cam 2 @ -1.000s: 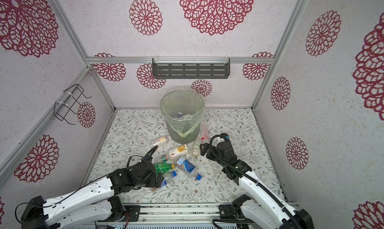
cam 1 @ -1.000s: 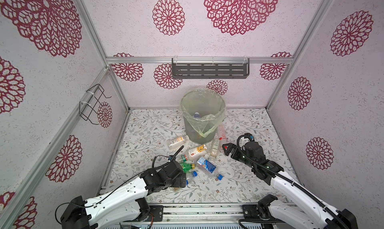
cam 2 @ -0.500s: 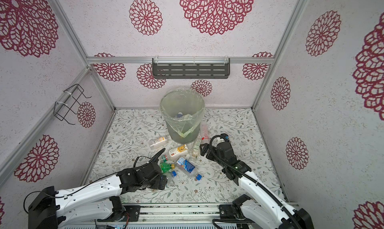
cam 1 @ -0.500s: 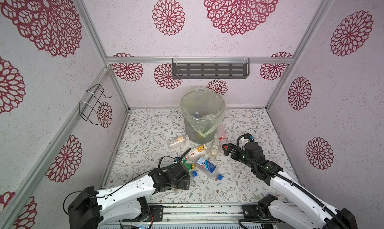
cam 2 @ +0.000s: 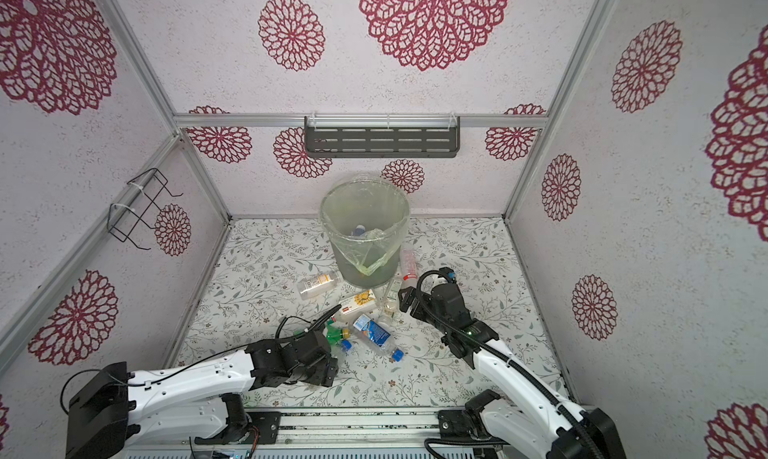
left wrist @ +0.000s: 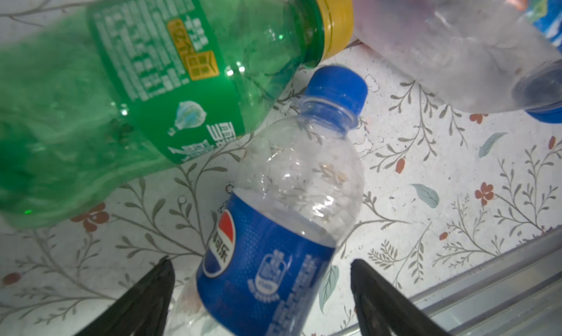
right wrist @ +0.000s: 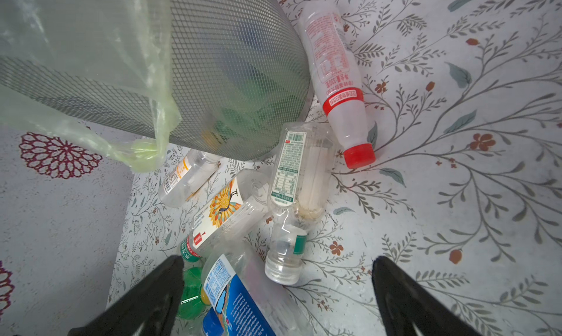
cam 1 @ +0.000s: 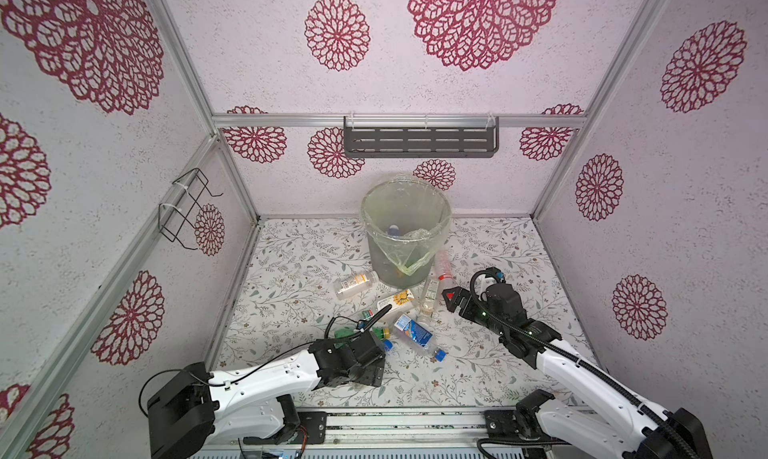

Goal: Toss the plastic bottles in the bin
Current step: 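Lower the left gripper around the blue-labelled Pepsi bottle and close it, then lift the Pepsi bottle out of the pile with the left gripper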

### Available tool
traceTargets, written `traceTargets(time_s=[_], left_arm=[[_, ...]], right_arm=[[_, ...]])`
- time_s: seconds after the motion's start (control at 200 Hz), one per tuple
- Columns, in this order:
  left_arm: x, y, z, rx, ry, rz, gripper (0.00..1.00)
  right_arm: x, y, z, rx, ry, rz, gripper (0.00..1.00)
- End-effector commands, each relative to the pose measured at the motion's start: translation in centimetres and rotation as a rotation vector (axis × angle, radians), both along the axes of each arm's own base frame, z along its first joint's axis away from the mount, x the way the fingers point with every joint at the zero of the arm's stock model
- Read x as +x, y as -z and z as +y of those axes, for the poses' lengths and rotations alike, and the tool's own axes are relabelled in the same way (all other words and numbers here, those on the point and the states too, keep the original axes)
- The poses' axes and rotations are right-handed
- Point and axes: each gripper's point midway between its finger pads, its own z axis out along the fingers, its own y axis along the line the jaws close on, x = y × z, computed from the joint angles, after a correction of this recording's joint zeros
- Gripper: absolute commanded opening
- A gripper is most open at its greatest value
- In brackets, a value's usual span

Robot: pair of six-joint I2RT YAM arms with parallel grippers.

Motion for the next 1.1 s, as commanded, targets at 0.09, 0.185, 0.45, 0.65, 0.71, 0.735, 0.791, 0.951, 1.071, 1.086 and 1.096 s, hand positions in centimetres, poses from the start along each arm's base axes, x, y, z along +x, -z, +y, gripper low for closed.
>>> traceTargets(time_s=[0.09, 0.185, 0.45, 0.65, 0.71, 0.735, 0.791, 0.951, 1.071, 1.086, 1.096], left_arm=[[0.0, -0.1, -1.2, 0.023, 0.024, -0.023, 0.88], [-0.1, 0.1, -1.6, 0.045, 0.041, -0.027, 0.86], [-0.3, 0.7, -2.2, 0.097, 0.054, -0.037, 0.73], [-0.5, 0.7, -2.5, 0.089, 0.046, -0.041, 0.66], [-0.5, 0.5, -2.5, 0.088, 0.041, -0.046, 0.64], [-0.5, 0.3, -2.5, 0.087, 0.04, -0.049, 0.63], [-0.4, 0.0, -2.5, 0.081, 0.037, -0.057, 0.61], [0.1, -1.9, -2.5, 0.056, 0.009, -0.096, 0.57], [0.4, -3.2, -2.6, 0.01, -0.002, -0.126, 0.56], [0.4, -3.3, -2.5, 0.005, -0.004, -0.129, 0.56], [0.5, -3.4, -2.5, 0.004, -0.005, -0.132, 0.56]], right_arm=[[0.1, -0.9, -0.1, 0.023, 0.006, -0.034, 0.99], [0.1, -1.0, -0.1, 0.021, 0.007, -0.037, 0.99], [0.0, -0.6, -0.2, 0.023, 0.008, -0.028, 0.99], [-0.4, -1.0, -0.6, 0.025, 0.021, -0.039, 0.99], [-0.4, -1.1, -0.6, 0.027, 0.022, -0.043, 0.99], [-0.4, -1.2, -0.6, 0.028, 0.022, -0.045, 0.99], [-0.4, -1.3, -0.7, 0.028, 0.023, -0.046, 0.99], [-0.4, -1.3, -0.8, 0.028, 0.028, -0.046, 0.99], [-0.6, -1.1, -0.9, 0.032, 0.033, -0.041, 0.99], [-0.6, -1.0, -0.9, 0.031, 0.035, -0.04, 0.99], [-0.6, -1.0, -0.9, 0.032, 0.035, -0.038, 0.99]])
